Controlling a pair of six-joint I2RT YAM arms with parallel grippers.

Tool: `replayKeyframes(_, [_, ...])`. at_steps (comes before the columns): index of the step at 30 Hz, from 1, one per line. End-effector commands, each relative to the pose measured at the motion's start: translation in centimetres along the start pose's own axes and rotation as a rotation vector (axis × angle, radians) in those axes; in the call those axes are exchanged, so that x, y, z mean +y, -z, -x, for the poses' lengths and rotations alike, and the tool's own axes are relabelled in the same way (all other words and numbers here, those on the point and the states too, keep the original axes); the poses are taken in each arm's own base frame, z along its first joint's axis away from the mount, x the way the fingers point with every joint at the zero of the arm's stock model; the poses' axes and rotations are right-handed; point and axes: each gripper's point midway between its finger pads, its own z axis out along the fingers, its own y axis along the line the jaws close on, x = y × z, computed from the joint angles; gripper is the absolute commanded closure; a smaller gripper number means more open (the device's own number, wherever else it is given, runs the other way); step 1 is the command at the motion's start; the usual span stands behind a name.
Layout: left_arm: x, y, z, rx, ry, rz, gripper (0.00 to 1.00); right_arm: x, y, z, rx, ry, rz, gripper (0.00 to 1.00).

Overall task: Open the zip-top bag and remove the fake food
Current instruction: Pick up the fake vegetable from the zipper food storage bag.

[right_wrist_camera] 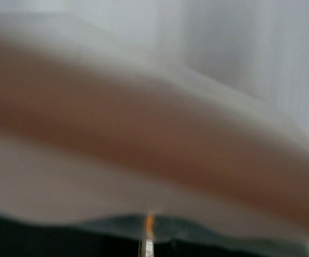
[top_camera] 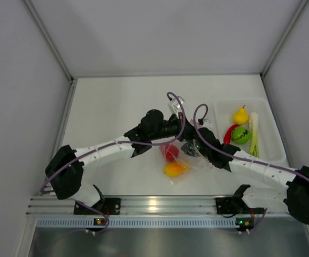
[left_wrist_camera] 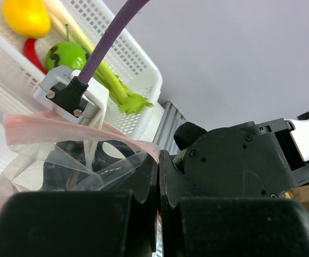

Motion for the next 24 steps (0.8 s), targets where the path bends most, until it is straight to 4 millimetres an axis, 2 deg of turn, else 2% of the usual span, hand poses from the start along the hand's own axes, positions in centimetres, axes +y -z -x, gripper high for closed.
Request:
replayKeyframes(1, [-8.9, 0.3, 3.6, -0.108, -0.043, -0.299, 1.00, -1.6, 2.3, 2.0, -0.072, 0.111, -0.110, 1.00])
replayKeyframes(2, [-9.7, 0.6, 3.9, -0.120, -0.046, -0.318, 1.00, -2.1, 3.3, 3.4, -0.126, 0.128, -0.142, 1.00])
replayKeyframes(4, [-11.8, 1.6, 4.8, -0.158, -0.054, -0.355, 1.00, -4.1, 4.5, 4.0, -0.140, 0.153, -0.229, 1.00])
replayKeyframes(5, [-12.1, 2.0, 5.3, -0.178, -0.051, -0.352, 1.00, -4.4, 5.3, 4.9, -0.162, 0.160, -0.238, 1.00])
replayKeyframes(8, [-12.8, 3.6, 6.0, -0.218, -0.057, -0.351, 1.00, -6.1, 6.7, 5.7, -0.156, 0.198, -0.302, 1.00])
replayKeyframes(9, [-13.1, 4.9, 5.9, -0.223, -0.059, -0.352, 1.00, -6.9, 7.0, 6.2, -0.160, 0.196, -0.334, 1.00])
replayKeyframes(10, [-12.5, 5.5, 6.1, -0.226, -0.060, -0.326, 1.00, -8.0, 7.6, 6.4, -0.152, 0.212, -0.386, 1.00])
replayKeyframes(11, [-11.8, 6.0, 6.0, -0.223, -0.060, -0.294, 1.00, -8.1, 8.1, 7.2, -0.159, 0.230, -0.411, 1.00])
replayKeyframes(12, [-11.4, 7.5, 5.8, -0.219, -0.056, -0.249, 1.00, -8.7, 8.4, 7.7, -0.167, 0.234, -0.448, 1.00])
replayKeyframes(13, [-9.0, 8.1, 5.0, -0.212, -0.078, -0.173, 1.00, -9.1, 8.8, 8.1, -0.166, 0.249, -0.480, 1.00])
replayKeyframes(14, [-7.4, 8.8, 5.3, -0.245, -0.080, -0.092, 1.00, -9.3, 9.3, 8.7, -0.168, 0.271, -0.519, 1.00])
replayKeyframes(16, [-4.1, 10.6, 3.4, -0.217, -0.075, 0.057, 1.00, -9.1, 9.6, 9.4, -0.167, 0.291, -0.539, 1.00])
replayKeyframes(17, [-3.2, 11.1, 3.1, -0.226, -0.065, 0.093, 1.00, -9.1, 9.5, 9.6, -0.153, 0.307, -0.563, 1.00])
replayKeyframes(18, [-3.1, 11.9, 2.9, -0.234, -0.059, 0.096, 1.00, -9.0, 9.4, 9.7, -0.144, 0.314, -0.575, 1.00])
replayKeyframes(19, [-1.6, 12.2, 1.9, -0.223, -0.044, 0.130, 1.00, -9.0, 9.1, 9.8, -0.137, 0.320, -0.581, 1.00])
replayKeyframes(20, [-1.0, 12.4, 1.7, -0.227, -0.039, 0.150, 1.00, -8.9, 8.7, 9.9, -0.125, 0.326, -0.599, 1.00])
replayKeyframes(24, [1.3, 13.2, 0.5, -0.224, -0.037, 0.231, 1.00, -8.2, 7.9, 9.0, -0.088, 0.374, -0.613, 1.00])
